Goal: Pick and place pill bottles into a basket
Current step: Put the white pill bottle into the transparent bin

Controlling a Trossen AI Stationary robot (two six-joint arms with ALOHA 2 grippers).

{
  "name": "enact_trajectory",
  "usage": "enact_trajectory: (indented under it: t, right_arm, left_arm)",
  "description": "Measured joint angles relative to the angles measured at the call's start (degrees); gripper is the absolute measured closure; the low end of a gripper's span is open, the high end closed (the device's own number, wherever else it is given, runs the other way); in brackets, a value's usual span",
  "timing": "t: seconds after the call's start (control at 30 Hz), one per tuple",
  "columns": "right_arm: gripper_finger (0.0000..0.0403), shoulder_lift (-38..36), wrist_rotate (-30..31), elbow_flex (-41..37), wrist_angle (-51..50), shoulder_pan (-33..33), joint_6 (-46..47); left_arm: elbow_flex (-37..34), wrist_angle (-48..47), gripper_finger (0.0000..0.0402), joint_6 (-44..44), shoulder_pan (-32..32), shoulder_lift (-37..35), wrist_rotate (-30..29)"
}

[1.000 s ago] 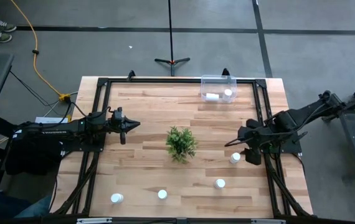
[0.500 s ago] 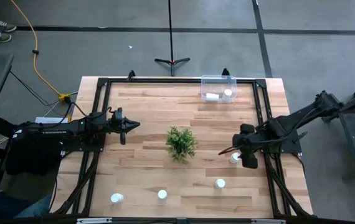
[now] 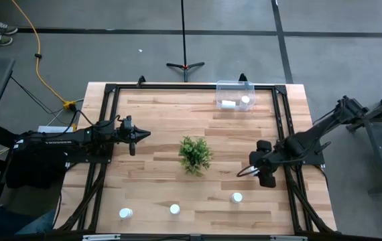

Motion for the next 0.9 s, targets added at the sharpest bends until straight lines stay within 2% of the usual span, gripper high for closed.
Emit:
enact_trajectory:
  t: [0.1, 0.2, 0.4, 0.57, 0.67, 0.83, 0.9]
  right_arm:
    - [0.0118, 0.0, -0.89, -2.31, 1.46, 0.46, 1.44]
    - [0.011, 0.0, -1.87, -3.73, 3.07, 0.43, 1.79]
    - [0.0108, 0.0, 1.46, -4.84, 3.01, 0.41, 2.42]
    - [0.0108, 0.39, 3.1, -5.26, 3.76, 0.41, 1.12]
    - [0.0108, 1.68, 3.1, -5.26, 4.51, 0.41, -0.33]
    - [0.0108, 5.26, 3.25, -5.23, 5.79, 0.41, -2.51]
    - [0.0108, 6.7, 3.27, -5.23, 6.0, 0.41, -1.89]
  left_arm:
    - [0.0, -0.02, 0.0381, 0.04, 0.0, 0.11, 0.04]
    - [0.0, -0.04, 0.0381, 0.02, 0.0, 0.11, 0.22]
    - [0.0, -0.04, 0.0345, 0.0, 0.0, 0.11, 0.28]
    - [0.0, -0.07, 0.038, 0.0, 0.0, 0.11, 0.31]
    - [0.0, -0.07, 0.0381, 0.0, 0.0, 0.11, 0.31]
    - [0.0, -0.08, 0.035, 0.0, 0.0, 0.11, 0.35]
    - [0.0, -0.09, 0.035, 0.0, 0.0, 0.11, 0.35]
